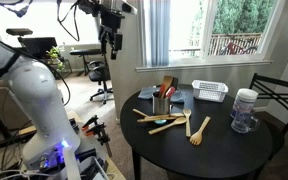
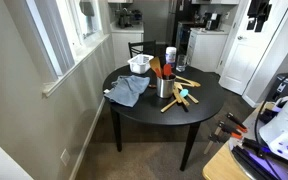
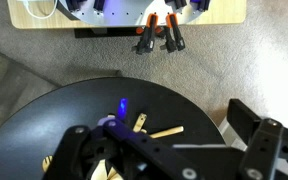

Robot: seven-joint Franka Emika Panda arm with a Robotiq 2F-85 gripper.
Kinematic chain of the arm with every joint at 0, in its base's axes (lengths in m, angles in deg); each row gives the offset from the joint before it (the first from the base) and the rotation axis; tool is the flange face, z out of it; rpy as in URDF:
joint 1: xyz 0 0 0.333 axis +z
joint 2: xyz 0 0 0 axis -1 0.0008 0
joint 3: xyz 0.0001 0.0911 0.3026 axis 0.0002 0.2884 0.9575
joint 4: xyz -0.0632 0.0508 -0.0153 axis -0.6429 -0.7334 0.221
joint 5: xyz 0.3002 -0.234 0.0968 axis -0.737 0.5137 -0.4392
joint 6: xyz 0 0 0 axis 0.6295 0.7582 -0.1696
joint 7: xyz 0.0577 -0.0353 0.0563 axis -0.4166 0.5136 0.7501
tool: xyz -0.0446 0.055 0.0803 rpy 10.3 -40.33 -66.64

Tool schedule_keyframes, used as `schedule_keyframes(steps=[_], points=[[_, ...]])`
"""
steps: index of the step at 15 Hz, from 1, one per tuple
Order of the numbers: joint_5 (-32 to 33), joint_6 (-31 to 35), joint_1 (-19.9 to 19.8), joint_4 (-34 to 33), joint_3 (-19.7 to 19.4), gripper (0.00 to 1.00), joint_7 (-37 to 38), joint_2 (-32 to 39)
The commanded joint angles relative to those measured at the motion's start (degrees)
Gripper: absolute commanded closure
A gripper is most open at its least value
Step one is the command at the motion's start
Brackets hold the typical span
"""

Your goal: Put the spoon into the bucket

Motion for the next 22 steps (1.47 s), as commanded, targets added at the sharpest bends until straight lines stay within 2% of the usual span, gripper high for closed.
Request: schedule_keyframes(steps=[1,6,9,13,18,22], points=[[-0.5,-0.1,-1.3,-0.1,0.9,0.00,-0.7,0.2],[-0.5,-0.1,-1.3,-0.1,0.9,0.00,-0.7,0.2],[-0.2,1.7,-1.9,0.0,-0.3,0.00,-1.1,2.5],[-0.6,8.3,-2.8,0.4,-3.9,0.00,-4.2,7.8],[-3.6,17.4,-2.1,0.3,-10.2,0.00,-14.6,18.7],[-6.7,22.3,-1.8,-0.8,-11.3,0.00,-24.2,26.3]])
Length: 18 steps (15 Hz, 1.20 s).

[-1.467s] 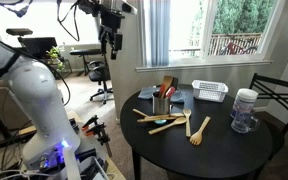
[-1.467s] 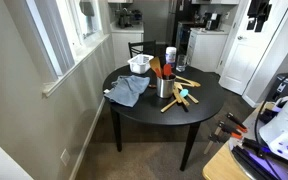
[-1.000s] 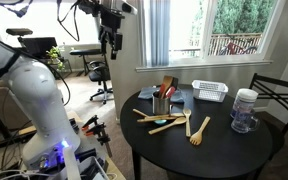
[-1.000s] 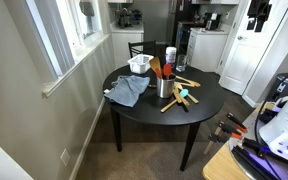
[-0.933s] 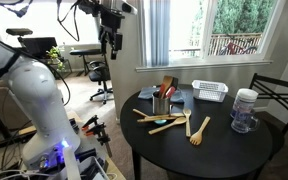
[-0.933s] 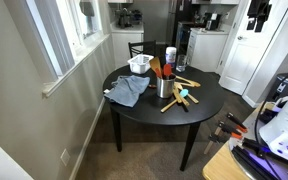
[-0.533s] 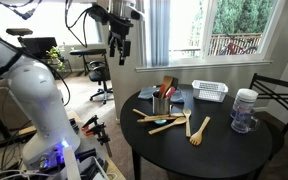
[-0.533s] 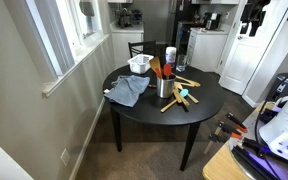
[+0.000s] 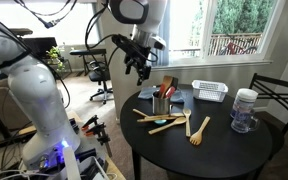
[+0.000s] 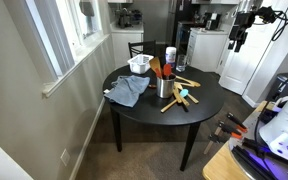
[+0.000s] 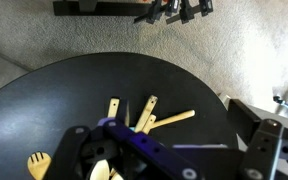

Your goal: Put the spoon into the bucket

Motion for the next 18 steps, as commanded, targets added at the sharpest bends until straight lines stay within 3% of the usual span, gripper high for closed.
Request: schedule_keyframes(steps=[1,11,18], points=[[-3.2,3.8,-0.3,-2.1,0.3,0.00,-8.9,7.5],[-4.6,15.3,-4.3,-10.0,2.6,0.00,-27.0,28.0],[-8.2,25.3,-10.2,-18.0,10.1,0.00,-26.1,41.5]])
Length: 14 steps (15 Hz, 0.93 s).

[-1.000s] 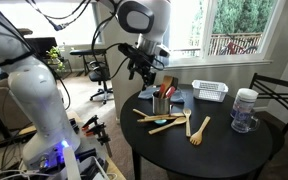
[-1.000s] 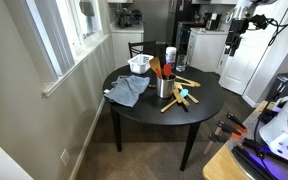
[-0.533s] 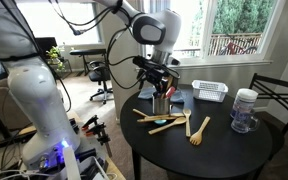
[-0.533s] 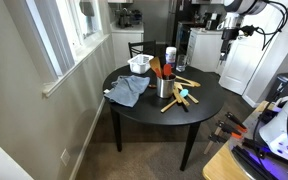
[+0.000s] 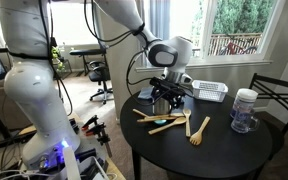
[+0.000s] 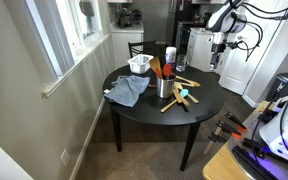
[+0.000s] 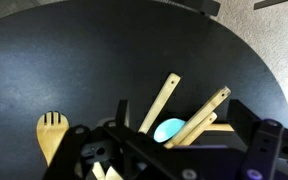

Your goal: Put the spoon into the bucket

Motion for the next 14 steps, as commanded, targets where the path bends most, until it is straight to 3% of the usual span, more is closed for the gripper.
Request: schedule_keyframes(steps=[1,2,3,9,11,14], points=[[-1.6,2.8,-3.3,-5.3,4.3,0.00,0.4,5.1],[-2.3,0.2,-3.9,-6.4,5.4,0.00,0.7,4.7],[0.2,1.7,-4.0,-4.2,5.2,0.00,0.9,4.0],[-0.3,1.4,-4.6,-6.2,6.4,0.00,1.0,4.9],[3.4,4.5,-3.0,-1.9,5.7,0.00,3.9,2.5],[3.3,3.8,-2.8,-4.7,7.8,0.00,4.1,5.8]])
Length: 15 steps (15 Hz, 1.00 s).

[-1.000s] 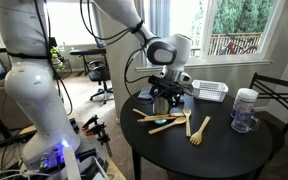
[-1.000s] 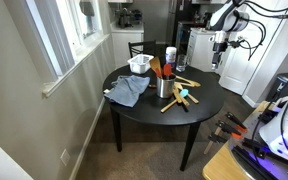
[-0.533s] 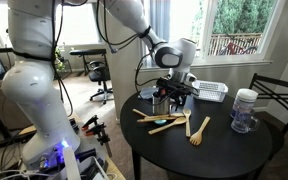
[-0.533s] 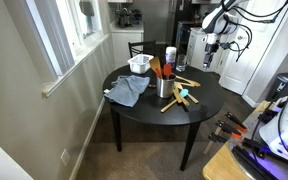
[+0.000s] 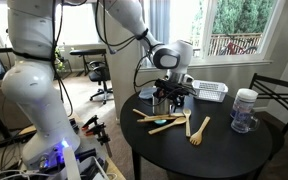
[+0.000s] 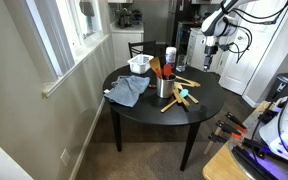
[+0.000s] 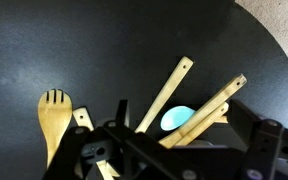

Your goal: Put the spoon into the bucket

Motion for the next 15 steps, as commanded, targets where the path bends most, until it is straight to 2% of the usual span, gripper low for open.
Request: schedule_keyframes(steps=[1,9,15], points=[[0.8,0.8,0.1,-1.3,2.5,0.00,3.2,2.2],[0.8,-3.6,-2.3,-19.9,3.0,0.00,25.0,21.1],[-0.4,-3.9,-4.1,-32.0,3.6,0.00,35.4,33.2]])
